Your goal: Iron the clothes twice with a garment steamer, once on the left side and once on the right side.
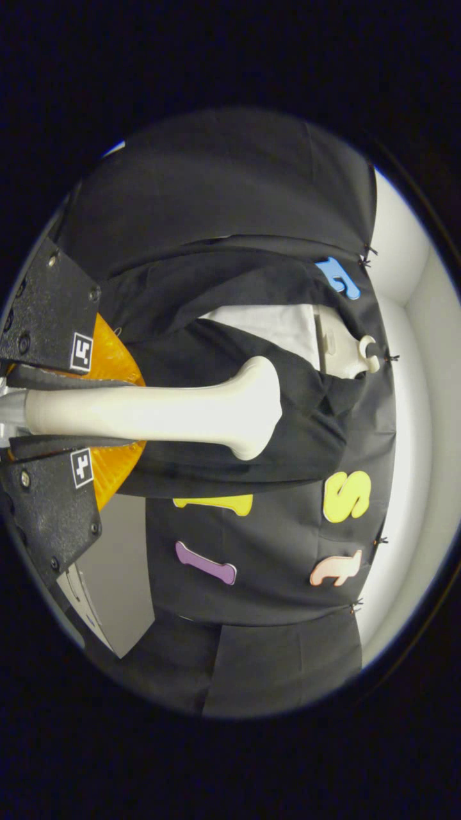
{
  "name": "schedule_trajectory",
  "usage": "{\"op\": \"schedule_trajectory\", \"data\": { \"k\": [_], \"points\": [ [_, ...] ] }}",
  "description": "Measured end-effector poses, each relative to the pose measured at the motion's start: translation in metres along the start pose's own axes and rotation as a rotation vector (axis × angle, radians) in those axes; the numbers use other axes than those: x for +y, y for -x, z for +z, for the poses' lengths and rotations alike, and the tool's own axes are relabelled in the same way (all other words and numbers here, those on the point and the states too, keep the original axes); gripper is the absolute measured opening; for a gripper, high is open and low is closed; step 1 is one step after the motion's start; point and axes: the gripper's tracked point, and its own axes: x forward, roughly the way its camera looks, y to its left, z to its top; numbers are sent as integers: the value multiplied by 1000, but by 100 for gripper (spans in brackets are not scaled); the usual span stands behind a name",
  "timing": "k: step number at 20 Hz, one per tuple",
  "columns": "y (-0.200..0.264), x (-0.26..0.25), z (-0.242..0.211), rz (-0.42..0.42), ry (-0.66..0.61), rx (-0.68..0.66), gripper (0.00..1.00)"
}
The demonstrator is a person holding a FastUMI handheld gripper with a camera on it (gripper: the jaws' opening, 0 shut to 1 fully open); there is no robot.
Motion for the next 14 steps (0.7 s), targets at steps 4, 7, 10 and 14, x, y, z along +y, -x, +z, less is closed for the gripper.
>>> {"op": "schedule_trajectory", "data": {
  "k": [4, 7, 10, 14],
  "points": [
    [-4, 3, -31, 1, 7, 56, 30],
    [-2, 6, -53, 4, 21, 84, 30],
    [-1, 10, -70, 6, 33, 110, 30],
    [-1, 12, -102, 7, 41, 157, 30]
  ]
}}
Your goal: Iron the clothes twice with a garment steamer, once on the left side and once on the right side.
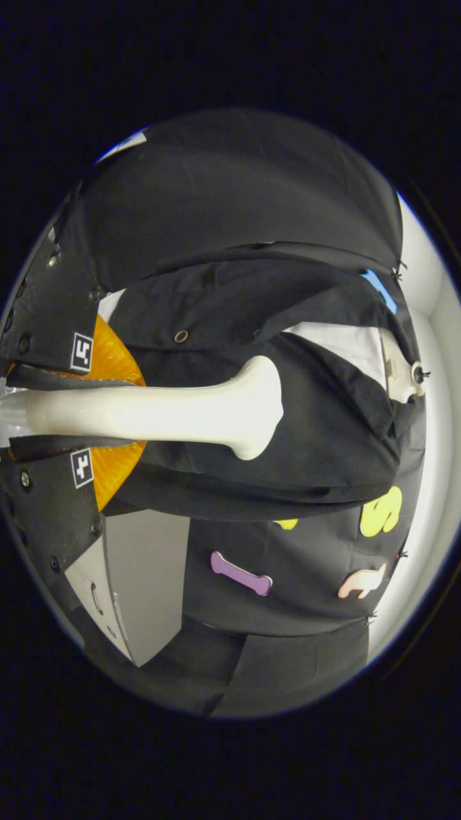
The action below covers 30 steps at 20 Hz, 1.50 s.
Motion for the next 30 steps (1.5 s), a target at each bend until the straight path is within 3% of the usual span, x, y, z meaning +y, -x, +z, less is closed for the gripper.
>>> {"op": "schedule_trajectory", "data": {
  "k": [23, 30],
  "points": [
    [-12, 1, -125, 22, 57, 184, 30],
    [-5, -5, -128, 25, 35, 204, 30]
  ]
}}
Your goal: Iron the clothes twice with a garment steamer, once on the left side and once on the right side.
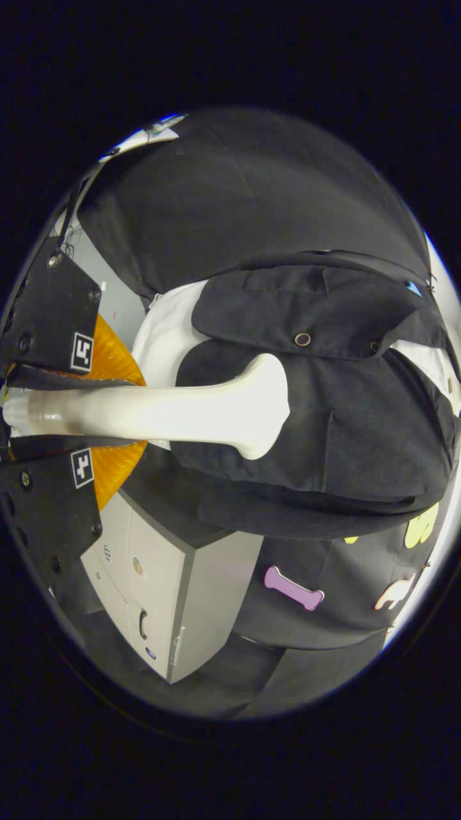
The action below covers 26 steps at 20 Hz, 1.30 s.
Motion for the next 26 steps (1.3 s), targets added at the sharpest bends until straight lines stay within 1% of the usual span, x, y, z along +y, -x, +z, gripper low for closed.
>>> {"op": "schedule_trajectory", "data": {
  "k": [3, 6, 8, 13, 19, 24, 26],
  "points": [
    [18, -1, 22, 0, -3, -48, 30],
    [41, 2, 58, 11, 6, -116, 30],
    [57, 11, 87, 25, 14, -173, 30],
    [93, 56, 159, 89, 32, -306, 30],
    [106, 124, 230, 148, 50, -395, 30],
    [101, 165, 268, 165, 79, -433, 30],
    [101, 175, 277, 163, 91, -441, 30]
  ]
}}
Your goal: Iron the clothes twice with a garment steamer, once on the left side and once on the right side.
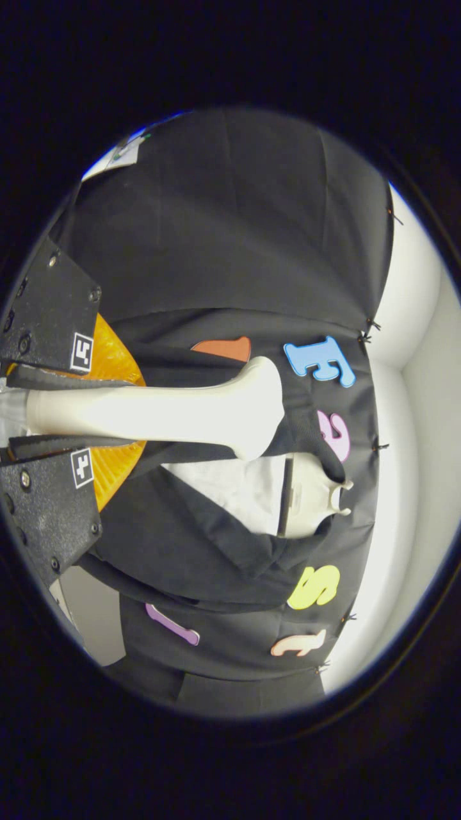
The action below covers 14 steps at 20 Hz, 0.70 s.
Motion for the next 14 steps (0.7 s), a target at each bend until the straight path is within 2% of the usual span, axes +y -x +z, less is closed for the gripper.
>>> {"op": "schedule_trajectory", "data": {
  "k": [5, 14],
  "points": [
    [-17, 4, -9, -11, -2, 39, 30],
    [-24, -3, -64, -14, 12, 132, 30]
  ]
}}
